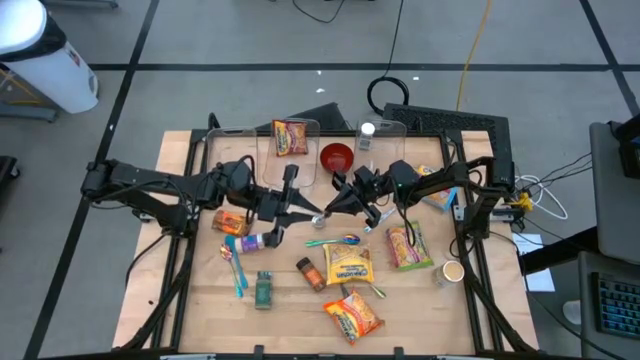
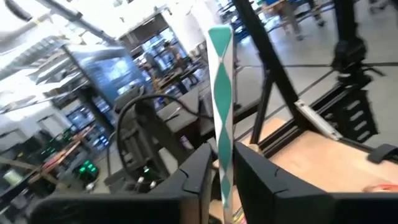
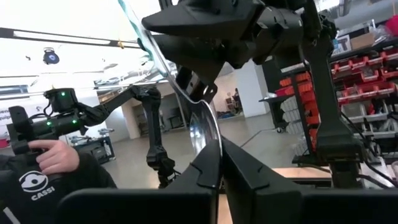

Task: Pick & Place Food Item
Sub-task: Put the white spoon into the left transparent bin

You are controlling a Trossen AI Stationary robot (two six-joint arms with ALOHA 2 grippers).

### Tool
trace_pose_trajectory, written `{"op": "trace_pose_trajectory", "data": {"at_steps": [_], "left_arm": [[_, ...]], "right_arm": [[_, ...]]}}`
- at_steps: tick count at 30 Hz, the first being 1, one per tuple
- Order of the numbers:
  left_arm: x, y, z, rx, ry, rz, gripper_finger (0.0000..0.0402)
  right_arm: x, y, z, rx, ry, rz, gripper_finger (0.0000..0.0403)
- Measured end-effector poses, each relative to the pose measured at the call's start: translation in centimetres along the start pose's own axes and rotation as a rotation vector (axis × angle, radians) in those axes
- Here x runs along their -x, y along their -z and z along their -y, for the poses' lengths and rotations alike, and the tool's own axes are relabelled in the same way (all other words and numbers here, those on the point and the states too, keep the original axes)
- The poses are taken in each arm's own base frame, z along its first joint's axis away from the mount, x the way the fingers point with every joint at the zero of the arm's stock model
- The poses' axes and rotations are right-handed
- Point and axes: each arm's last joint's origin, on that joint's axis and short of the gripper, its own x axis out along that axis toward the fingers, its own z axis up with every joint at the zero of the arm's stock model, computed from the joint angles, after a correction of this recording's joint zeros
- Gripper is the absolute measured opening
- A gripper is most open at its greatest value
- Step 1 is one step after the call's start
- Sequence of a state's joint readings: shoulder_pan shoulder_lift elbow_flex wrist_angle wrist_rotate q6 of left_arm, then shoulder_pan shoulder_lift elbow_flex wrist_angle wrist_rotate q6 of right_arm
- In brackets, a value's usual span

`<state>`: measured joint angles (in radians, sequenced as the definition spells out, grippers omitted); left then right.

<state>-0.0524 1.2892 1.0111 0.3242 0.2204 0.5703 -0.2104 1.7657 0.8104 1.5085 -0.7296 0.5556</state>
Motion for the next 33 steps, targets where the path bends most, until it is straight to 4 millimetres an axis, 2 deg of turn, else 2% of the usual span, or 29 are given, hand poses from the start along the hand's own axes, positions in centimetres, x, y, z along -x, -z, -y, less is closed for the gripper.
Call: {"op": "trace_pose_trajectory", "data": {"at_steps": [9, 18, 26, 29, 33], "left_arm": [[0.1, 0.1, -0.6, -0.007, -0.191, -0.092, 0.0138], [0.2, -0.2, -0.9, -0.046, -0.232, -0.09, 0.02], [1.7, -2.2, -0.7, -0.214, -0.478, -0.25, 0.0213], [2.1, -2.9, -0.3, -0.23, -0.547, -0.304, 0.0214], [2.1, -3.9, -0.2, -0.205, -0.521, -0.444, 0.0214]], "right_arm": [[1.2, -0.6, 1.3, 0.007, 0.055, 0.0, 0.0001], [3.3, -1.8, 3.2, 0.027, 0.16, 0.03, 0.0], [5.4, -2.8, 4.8, 0.003, 0.254, 0.047, 0.0], [6.0, -2.6, 5.5, -0.012, 0.342, 0.042, 0.0], [6.1, -2.4, 6.7, -0.031, 0.426, -0.024, 0.0]]}}
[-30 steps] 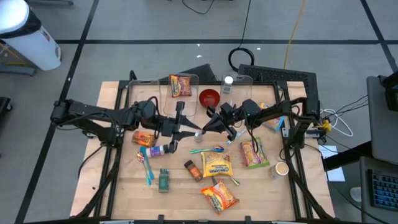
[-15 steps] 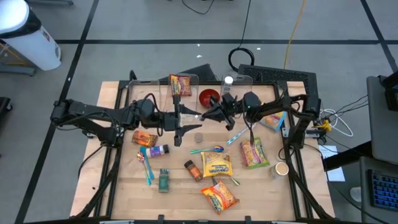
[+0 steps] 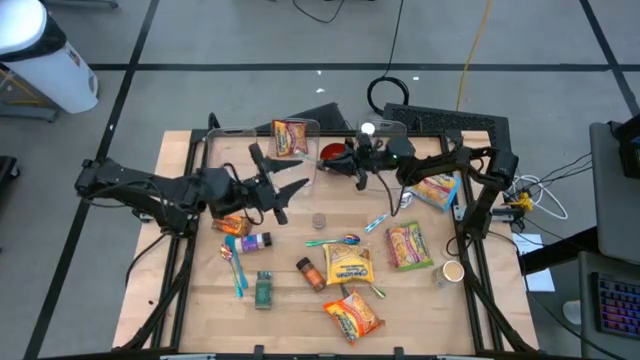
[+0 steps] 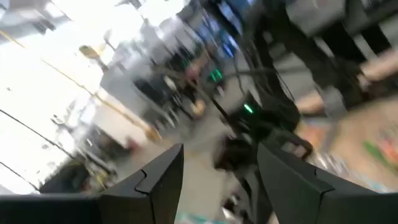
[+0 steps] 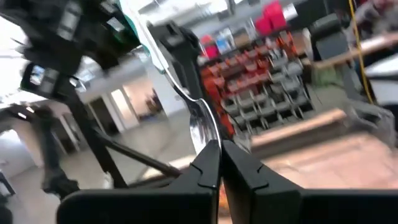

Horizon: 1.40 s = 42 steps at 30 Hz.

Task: Pick & Place Food Item
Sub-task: Put the white spoon into the left transparent bin

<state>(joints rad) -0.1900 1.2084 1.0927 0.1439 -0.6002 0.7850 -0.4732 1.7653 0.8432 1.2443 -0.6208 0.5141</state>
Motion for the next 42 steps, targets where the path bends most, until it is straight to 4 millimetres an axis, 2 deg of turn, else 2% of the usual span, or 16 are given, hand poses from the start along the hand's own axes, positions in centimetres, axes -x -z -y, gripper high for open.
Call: {"op": "trace_pose_trajectory", "data": {"at_steps": [6, 11, 16, 23, 34, 42], "left_arm": [[-1.0, -1.4, -0.6, 0.034, 0.151, -0.21, 0.0214], [-2.4, -1.8, -0.2, -0.031, 0.195, -0.352, 0.0214], [-4.4, -0.6, 1.3, -0.152, 0.245, -0.532, 0.0214], [-6.4, 1.7, 2.3, -0.229, 0.278, -0.741, 0.0214], [-5.9, 4.4, 1.5, -0.207, 0.304, -0.952, 0.0214], [-6.0, 5.3, 0.9, -0.175, 0.315, -1.008, 0.0214]], "right_arm": [[-1.8, -0.2, 0.9, 0.028, 0.102, -0.125, 0.0], [-3.5, -0.6, 0.7, 0.083, 0.161, -0.221, 0.0], [-4.6, -0.8, 0.3, 0.152, 0.238, -0.272, 0.0], [-4.6, -0.5, 0.3, 0.163, 0.258, -0.293, 0.0], [-4.7, -0.6, 0.2, 0.165, 0.219, -0.291, 0.0], [-4.8, -0.9, -0.1, 0.165, 0.192, -0.271, 0.0]]}}
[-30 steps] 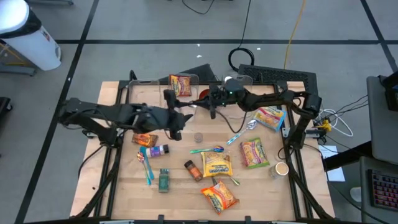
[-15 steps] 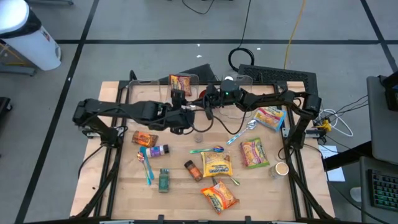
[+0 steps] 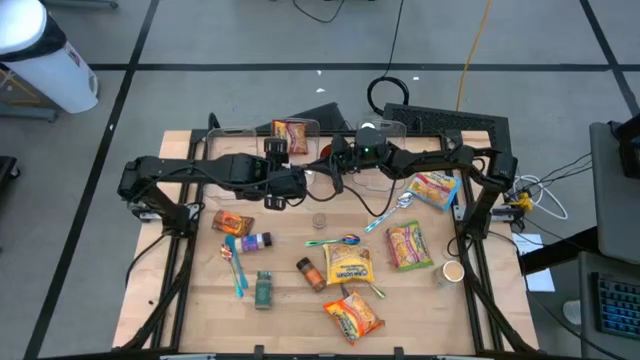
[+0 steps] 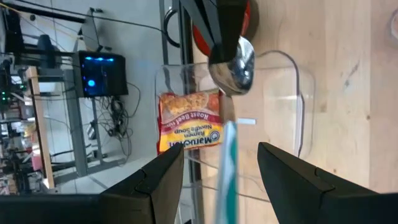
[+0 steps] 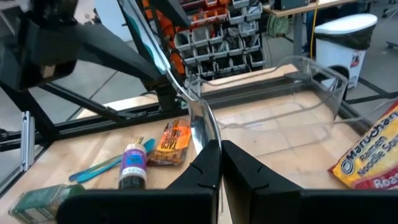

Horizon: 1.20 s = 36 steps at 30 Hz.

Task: Pick & Place Food Item
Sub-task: Put the white spoon into the left transparent bin

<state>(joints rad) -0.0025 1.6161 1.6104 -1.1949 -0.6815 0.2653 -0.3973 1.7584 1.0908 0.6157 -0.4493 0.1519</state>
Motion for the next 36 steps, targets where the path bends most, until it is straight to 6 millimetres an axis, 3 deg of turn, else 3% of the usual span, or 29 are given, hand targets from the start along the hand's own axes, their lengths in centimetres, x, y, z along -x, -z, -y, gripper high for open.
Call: {"op": "trace_pose_trajectory", "data": {"at_steps": [10, 25, 36], "left_arm": [[-0.49, 0.38, -0.63, 0.027, -0.01, -0.031, 0.0203], [-0.52, 0.42, -0.51, 0.006, 0.021, -0.029, 0.0023], [-0.52, 0.45, -0.51, 0.01, 0.022, -0.032, 0.0023]], "right_arm": [[0.02, 0.02, 0.02, 0.005, 0.002, -0.002, 0.0], [0.03, -0.06, 0.03, 0.01, 0.002, 0.005, 0.0], [0.02, -0.04, 0.02, 0.009, 0.002, 0.003, 0.0]]}}
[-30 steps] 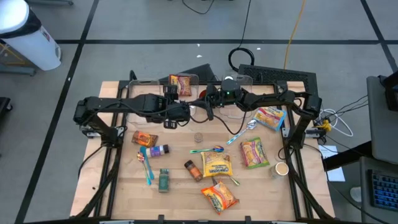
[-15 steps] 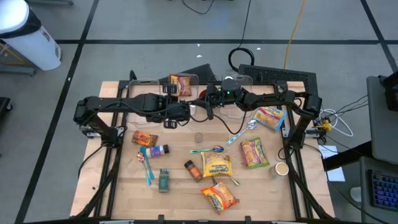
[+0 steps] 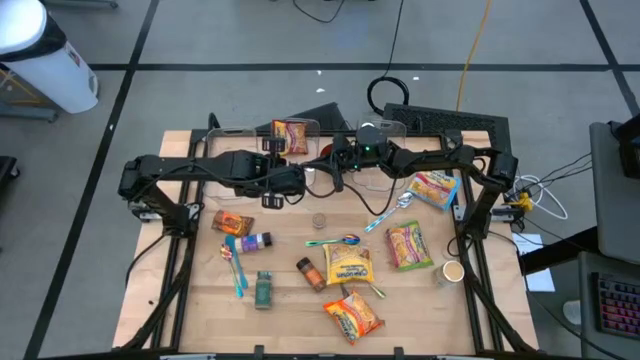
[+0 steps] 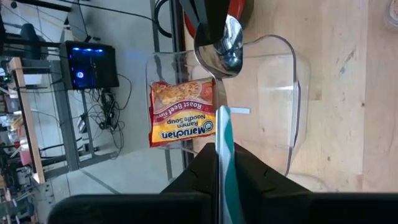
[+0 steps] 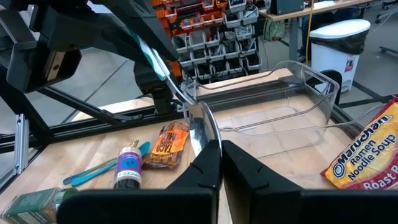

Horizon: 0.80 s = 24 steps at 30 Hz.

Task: Pick & Place Food Item
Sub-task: Put the white spoon into the left transparent bin

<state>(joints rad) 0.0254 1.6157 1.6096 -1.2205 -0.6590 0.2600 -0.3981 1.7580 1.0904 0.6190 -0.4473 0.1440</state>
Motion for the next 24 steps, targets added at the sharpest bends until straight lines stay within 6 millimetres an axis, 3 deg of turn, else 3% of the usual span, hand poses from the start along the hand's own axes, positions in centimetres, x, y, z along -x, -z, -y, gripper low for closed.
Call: {"op": "trace_pose_trajectory", "data": {"at_steps": [8, 18, 24], "left_arm": [[0.0, 0.0, 0.0, 0.002, 0.0, 0.001, 0.0023], [0.2, 0.5, 0.0, 0.018, 0.01, -0.022, 0.0023], [2.0, 2.6, -1.1, 0.095, 0.0, -0.043, 0.0023]], "right_arm": [[0.0, 0.0, -0.1, 0.002, -0.022, 0.0, 0.0031], [0.1, -0.3, 0.0, 0.021, -0.031, 0.02, 0.0127], [0.3, -0.3, 0.5, -0.007, -0.026, 0.023, 0.0163]]}}
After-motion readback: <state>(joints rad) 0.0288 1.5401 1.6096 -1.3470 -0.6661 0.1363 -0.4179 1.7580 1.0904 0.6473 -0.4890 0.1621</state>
